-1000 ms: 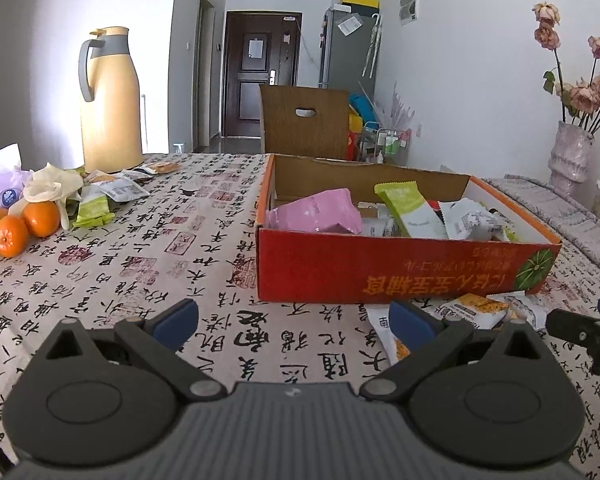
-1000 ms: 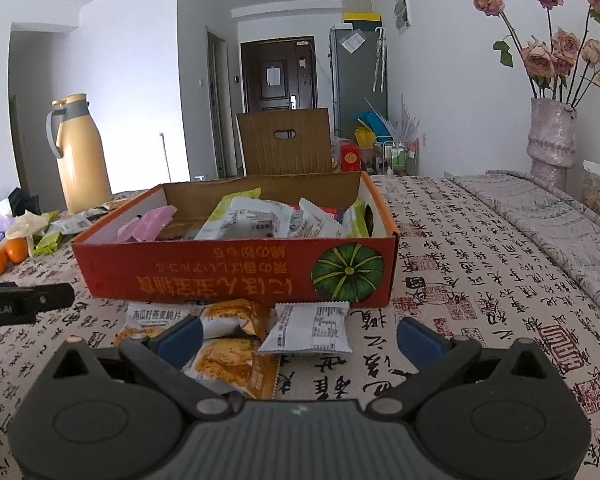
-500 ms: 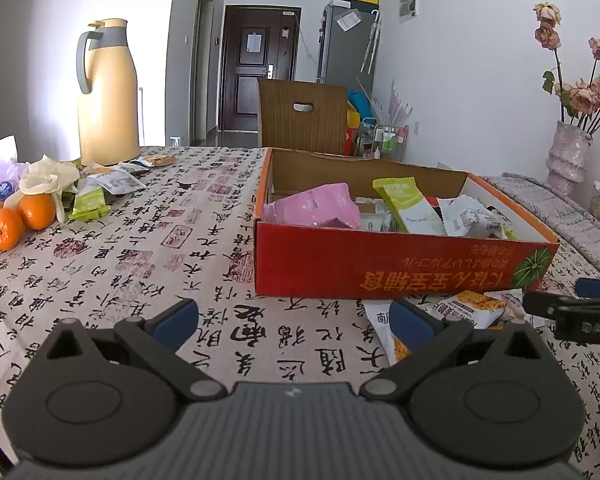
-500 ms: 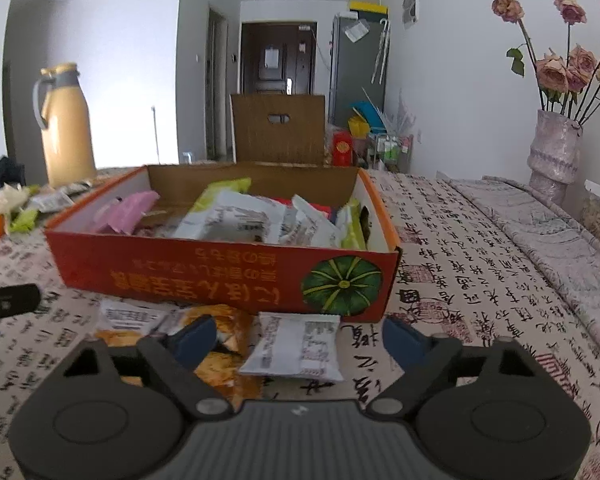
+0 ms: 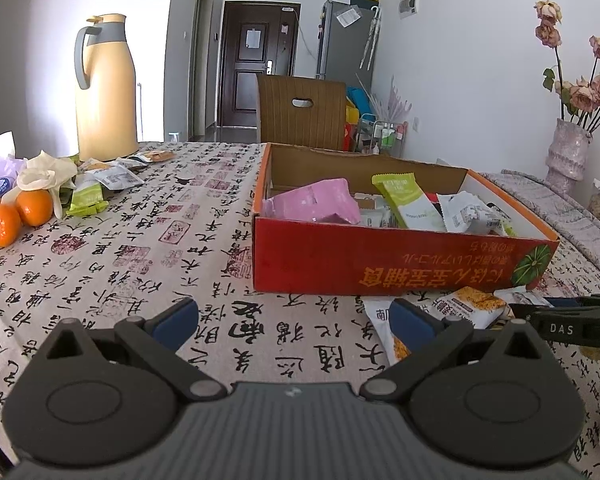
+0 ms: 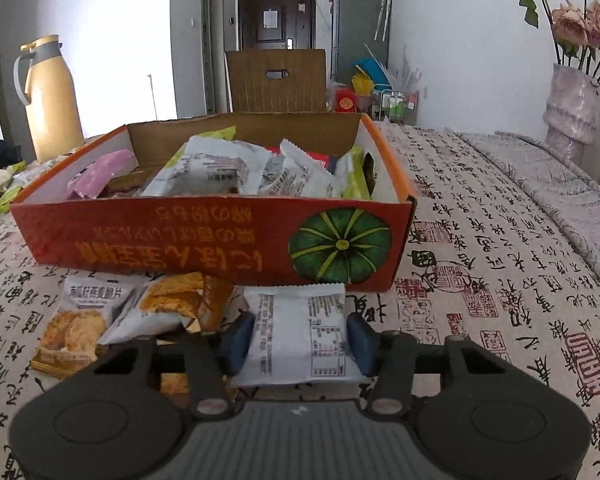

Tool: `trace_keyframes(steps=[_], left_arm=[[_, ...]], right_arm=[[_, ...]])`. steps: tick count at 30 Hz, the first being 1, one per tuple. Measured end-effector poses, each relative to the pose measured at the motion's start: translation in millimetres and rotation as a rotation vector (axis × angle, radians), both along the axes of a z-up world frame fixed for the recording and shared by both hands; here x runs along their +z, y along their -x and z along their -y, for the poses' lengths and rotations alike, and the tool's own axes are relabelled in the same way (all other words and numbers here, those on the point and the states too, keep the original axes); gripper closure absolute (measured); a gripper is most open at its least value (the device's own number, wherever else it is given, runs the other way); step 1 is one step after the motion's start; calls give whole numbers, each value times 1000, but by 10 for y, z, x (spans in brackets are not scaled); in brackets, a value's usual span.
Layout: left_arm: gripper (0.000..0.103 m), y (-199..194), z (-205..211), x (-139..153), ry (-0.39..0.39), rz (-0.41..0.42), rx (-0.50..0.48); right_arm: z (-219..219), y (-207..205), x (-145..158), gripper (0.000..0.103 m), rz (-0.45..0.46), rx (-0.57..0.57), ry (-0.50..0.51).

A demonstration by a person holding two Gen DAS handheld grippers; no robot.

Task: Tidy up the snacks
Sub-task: 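Lower the right gripper onto the white biscuit packet beside the box and close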

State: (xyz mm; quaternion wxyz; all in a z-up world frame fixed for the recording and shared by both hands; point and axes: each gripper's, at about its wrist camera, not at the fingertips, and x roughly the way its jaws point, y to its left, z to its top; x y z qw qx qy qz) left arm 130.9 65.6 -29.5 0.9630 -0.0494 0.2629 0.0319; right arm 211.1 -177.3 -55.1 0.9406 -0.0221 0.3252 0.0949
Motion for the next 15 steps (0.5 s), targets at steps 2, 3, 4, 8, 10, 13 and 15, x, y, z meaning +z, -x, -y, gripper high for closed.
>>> trace_keyframes(steps=[2,3,4,8,10,13,15], left_arm=[[0,-4,6,-6,-2,-3,1],[0,-7,8,-8,-4,-5,2],[0,-11,12,-11,-5,-6,3],[0,-36,21,-27,-13,-21,9],[0,-61,22,-40,-16,-36,14],[0,-99,28,-39,-29,-60,27],[0,-114,51,-18,-39,-74,23]], right_arm=[[10,33,-10,57,15,-6,-2],[17,51,-12,57,25,-13,-3],[26,73,-7,57,41,-21,-4],[83,159,57,57,110,-39,-30],[116,179,82,57,131,-46,-46],[137,204,104,57,152,-44,-58],[137,222,113,57,164,-36,-62]])
